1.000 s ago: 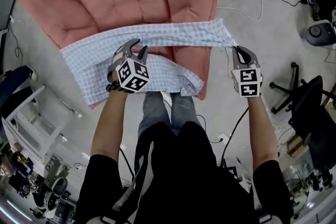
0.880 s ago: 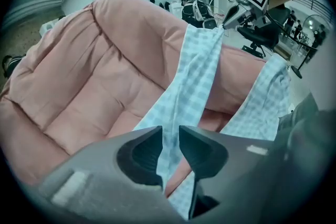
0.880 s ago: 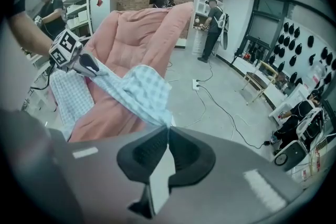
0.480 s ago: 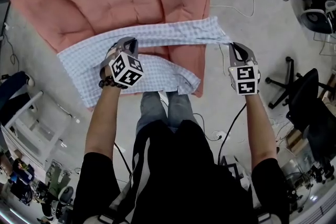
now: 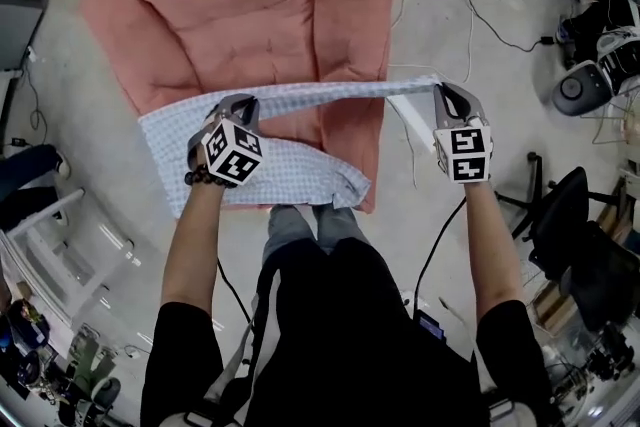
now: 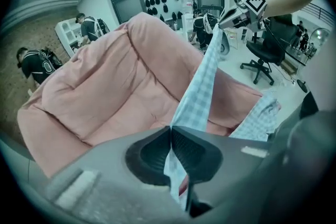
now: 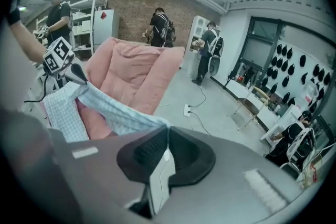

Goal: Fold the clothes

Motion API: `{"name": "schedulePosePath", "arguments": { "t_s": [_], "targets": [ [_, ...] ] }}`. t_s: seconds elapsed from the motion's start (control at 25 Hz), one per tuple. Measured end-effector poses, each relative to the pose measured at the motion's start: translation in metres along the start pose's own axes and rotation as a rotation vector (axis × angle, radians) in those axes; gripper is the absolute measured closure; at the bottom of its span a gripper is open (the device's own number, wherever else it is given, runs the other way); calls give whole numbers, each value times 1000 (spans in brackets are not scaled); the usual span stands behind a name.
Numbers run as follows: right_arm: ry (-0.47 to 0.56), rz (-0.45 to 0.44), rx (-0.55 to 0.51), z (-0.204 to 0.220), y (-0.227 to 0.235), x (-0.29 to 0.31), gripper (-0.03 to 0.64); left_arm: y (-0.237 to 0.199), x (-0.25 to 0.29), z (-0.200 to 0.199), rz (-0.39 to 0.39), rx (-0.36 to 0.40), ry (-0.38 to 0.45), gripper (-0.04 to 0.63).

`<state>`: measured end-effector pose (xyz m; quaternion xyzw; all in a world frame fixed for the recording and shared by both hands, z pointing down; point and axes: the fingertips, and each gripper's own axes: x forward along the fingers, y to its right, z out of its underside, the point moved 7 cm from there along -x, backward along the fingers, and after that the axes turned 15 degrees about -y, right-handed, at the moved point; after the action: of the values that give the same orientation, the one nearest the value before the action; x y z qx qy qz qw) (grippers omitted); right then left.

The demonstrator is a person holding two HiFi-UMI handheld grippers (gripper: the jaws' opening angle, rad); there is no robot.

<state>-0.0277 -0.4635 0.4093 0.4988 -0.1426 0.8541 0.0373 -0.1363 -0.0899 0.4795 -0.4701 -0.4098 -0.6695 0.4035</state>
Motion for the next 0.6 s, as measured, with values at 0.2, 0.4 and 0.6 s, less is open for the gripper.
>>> {"name": "schedulePosePath", "arguments": {
  "t_s": [0.2,0.4,0.6],
  "targets": [
    [97,0,-6,-54,9,-26,601,-26,-41,1,-51,-49,45,581],
    [177,17,-36,-83,11,-40,601,-36,-62,7,-79,-80,80,581],
    [125,4,-21,-50,2,-31,601,-9,-50,16,-41,-75,76,581]
  ]
}}
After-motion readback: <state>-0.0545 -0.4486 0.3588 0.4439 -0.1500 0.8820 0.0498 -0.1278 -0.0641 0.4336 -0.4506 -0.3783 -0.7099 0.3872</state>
